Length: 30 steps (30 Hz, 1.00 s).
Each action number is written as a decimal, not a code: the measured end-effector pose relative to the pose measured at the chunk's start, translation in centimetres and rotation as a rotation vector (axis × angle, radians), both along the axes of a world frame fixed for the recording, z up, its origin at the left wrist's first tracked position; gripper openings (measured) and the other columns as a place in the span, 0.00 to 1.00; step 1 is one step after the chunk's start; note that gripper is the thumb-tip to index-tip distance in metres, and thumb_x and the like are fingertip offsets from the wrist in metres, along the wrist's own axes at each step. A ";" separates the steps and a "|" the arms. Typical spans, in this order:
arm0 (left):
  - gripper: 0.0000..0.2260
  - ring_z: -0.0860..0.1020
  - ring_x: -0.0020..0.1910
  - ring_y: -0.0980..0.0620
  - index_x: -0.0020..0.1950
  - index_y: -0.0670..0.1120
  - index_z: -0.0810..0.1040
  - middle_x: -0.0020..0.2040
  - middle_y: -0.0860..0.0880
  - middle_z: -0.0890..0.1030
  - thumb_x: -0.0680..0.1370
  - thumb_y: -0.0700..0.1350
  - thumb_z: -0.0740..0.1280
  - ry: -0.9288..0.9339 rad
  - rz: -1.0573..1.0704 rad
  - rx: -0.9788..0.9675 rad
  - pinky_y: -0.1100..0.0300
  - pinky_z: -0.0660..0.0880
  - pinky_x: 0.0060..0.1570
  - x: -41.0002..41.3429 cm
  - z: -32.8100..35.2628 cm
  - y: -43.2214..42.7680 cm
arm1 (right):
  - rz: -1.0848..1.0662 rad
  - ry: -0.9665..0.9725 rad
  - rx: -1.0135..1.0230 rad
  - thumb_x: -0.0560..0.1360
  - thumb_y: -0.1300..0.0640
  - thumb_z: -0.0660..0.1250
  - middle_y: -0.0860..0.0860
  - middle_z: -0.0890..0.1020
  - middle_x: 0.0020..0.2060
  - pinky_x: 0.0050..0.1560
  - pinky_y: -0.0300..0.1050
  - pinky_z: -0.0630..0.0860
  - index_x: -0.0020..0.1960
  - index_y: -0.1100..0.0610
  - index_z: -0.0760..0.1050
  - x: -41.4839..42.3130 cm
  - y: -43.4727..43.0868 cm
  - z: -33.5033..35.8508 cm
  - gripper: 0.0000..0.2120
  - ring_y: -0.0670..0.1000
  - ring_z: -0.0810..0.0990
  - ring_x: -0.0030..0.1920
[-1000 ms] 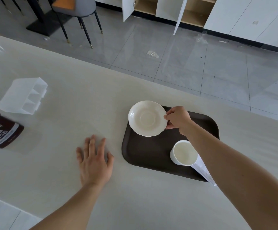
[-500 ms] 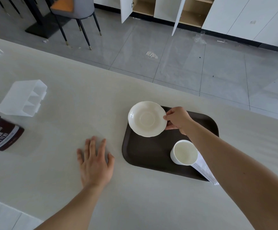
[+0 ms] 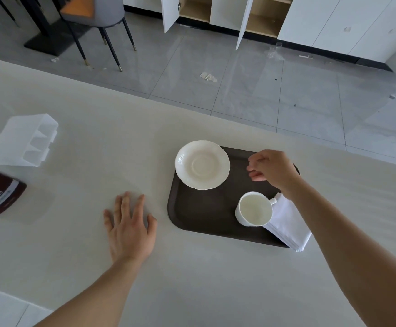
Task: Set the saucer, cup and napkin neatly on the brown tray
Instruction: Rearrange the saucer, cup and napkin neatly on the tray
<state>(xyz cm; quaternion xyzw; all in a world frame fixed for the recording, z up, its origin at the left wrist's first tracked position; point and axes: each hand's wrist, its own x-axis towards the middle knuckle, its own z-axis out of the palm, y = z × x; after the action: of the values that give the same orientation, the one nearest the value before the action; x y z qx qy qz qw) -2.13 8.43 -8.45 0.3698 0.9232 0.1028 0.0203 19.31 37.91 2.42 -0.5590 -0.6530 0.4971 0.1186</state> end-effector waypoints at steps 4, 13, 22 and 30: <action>0.25 0.59 0.77 0.42 0.73 0.49 0.69 0.76 0.42 0.66 0.75 0.52 0.57 0.006 -0.002 0.005 0.38 0.51 0.75 0.1 0.0 0.0 | 0.105 -0.139 0.172 0.73 0.75 0.58 0.48 0.85 0.38 0.40 0.43 0.82 0.47 0.56 0.84 5.2 -1.1 1.4 0.20 0.51 0.84 0.40; 0.26 0.60 0.77 0.40 0.72 0.49 0.69 0.75 0.41 0.66 0.75 0.53 0.55 0.032 -0.009 0.030 0.38 0.52 0.74 -0.1 -0.4 -0.1 | 0.563 -0.365 0.467 0.74 0.58 0.75 0.47 0.83 0.45 0.43 0.44 0.76 0.55 0.53 0.84 9.2 -4.1 1.2 0.10 0.46 0.78 0.38; 0.27 0.59 0.77 0.41 0.73 0.49 0.69 0.75 0.42 0.66 0.75 0.55 0.54 0.017 -0.005 0.046 0.38 0.51 0.75 -0.1 -0.4 -0.1 | 0.639 -0.344 0.628 0.78 0.62 0.69 0.54 0.79 0.44 0.43 0.53 0.79 0.48 0.58 0.85 8.3 -4.4 -0.1 0.06 0.57 0.80 0.41; 0.27 0.58 0.77 0.41 0.73 0.49 0.69 0.76 0.41 0.65 0.75 0.54 0.55 0.008 -0.001 0.034 0.39 0.50 0.75 0.0 0.0 0.0 | 0.355 -0.246 0.643 0.75 0.64 0.73 0.53 0.81 0.42 0.39 0.45 0.75 0.46 0.60 0.86 7.7 -4.4 -1.5 0.03 0.54 0.79 0.37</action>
<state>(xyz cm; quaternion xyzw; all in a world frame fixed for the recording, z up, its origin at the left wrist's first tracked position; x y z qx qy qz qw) -2.10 8.42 -8.45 0.3708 0.9212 0.1170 0.0104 27.00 33.55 0.93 -0.4269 -0.8715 0.2091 0.1207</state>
